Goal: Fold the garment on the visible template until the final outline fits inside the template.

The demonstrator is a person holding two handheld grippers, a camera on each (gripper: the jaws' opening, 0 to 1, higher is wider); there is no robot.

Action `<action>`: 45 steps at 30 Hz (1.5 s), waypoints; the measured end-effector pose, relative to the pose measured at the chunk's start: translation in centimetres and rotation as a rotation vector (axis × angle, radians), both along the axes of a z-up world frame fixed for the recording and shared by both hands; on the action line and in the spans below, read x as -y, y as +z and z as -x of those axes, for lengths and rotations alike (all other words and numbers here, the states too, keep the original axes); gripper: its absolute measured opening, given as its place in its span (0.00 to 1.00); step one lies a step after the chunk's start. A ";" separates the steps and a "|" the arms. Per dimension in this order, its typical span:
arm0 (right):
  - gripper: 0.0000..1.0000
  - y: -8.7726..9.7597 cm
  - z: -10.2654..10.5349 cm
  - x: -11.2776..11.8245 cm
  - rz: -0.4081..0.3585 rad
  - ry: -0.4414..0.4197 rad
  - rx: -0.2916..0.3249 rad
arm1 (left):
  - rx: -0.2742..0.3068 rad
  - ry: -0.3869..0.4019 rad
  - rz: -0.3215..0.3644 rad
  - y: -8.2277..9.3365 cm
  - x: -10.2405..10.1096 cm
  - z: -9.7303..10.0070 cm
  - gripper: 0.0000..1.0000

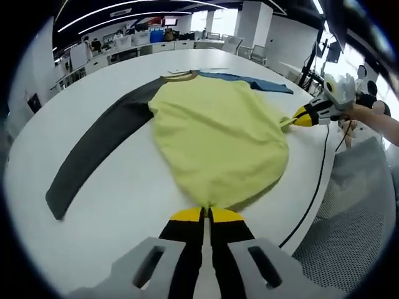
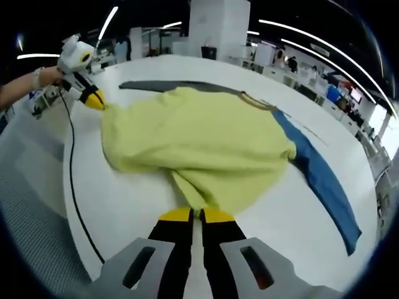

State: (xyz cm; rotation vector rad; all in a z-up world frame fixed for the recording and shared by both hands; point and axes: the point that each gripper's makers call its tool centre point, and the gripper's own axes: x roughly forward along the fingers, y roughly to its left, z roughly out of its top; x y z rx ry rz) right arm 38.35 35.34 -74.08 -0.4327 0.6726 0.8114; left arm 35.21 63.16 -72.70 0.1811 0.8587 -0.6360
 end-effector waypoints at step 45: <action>0.05 13.5 0.1 3.0 -0.036 0.047 0.199 | 0.253 -0.061 -0.053 12.4 -2.1 -3.4 0.00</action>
